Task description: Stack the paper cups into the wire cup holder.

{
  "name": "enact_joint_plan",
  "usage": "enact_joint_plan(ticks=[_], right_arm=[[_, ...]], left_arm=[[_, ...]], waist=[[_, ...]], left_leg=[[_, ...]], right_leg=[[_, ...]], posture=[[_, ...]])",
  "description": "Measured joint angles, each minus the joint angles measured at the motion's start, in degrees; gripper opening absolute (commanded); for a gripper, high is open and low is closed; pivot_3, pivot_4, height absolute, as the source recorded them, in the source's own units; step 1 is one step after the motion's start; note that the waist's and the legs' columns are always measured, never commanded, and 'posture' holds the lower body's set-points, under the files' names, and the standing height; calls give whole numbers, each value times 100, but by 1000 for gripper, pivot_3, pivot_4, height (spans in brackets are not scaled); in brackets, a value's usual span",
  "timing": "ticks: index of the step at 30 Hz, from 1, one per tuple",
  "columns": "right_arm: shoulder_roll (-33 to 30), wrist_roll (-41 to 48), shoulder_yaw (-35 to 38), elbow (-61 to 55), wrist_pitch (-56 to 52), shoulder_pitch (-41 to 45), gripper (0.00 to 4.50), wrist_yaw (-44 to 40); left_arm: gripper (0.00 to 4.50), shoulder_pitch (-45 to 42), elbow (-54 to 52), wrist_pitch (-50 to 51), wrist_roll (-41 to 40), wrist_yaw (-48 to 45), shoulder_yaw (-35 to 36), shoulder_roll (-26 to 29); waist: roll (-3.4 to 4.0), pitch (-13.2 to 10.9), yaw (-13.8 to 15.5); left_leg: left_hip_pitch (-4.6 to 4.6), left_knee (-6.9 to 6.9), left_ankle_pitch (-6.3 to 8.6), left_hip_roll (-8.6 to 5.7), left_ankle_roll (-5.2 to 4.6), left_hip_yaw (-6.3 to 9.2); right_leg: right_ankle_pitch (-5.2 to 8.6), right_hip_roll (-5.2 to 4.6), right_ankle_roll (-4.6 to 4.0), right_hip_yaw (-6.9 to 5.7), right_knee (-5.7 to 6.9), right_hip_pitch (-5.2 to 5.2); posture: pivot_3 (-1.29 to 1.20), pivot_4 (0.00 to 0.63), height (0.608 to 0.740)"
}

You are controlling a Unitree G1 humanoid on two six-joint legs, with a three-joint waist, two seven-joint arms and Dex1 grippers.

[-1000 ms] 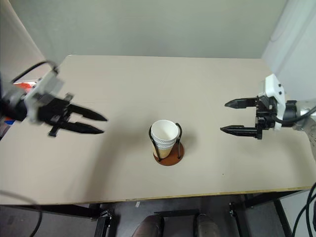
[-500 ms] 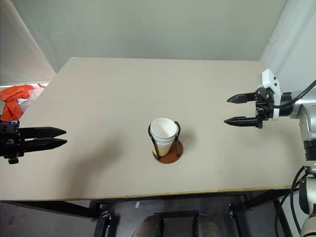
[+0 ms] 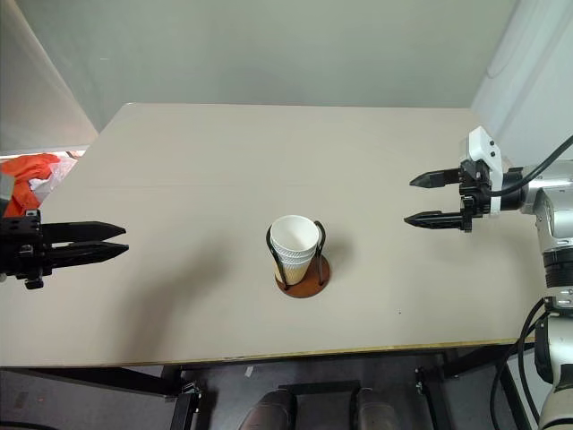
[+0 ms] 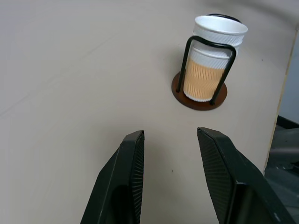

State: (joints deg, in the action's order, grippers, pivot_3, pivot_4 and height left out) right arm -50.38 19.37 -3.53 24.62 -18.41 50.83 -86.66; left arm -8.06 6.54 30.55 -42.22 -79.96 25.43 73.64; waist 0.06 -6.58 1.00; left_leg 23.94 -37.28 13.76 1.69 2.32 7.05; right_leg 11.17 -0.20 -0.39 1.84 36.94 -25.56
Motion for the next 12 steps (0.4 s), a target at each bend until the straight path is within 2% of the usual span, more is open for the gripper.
enact_joint_plan(ticks=[12], right_arm=[[-87, 4, 38, -252, -114, -149, 4500, 18]], left_arm=[[1935, -333, -757, 453, 132, 204, -206, -83]], waist=[[0, 0, -2]], left_leg=[[-2, 19, -7, 2, 11, 1]], right_leg=[[0, 1, 0, -3, -2, -6]], posture=[[0, 150, 740]])
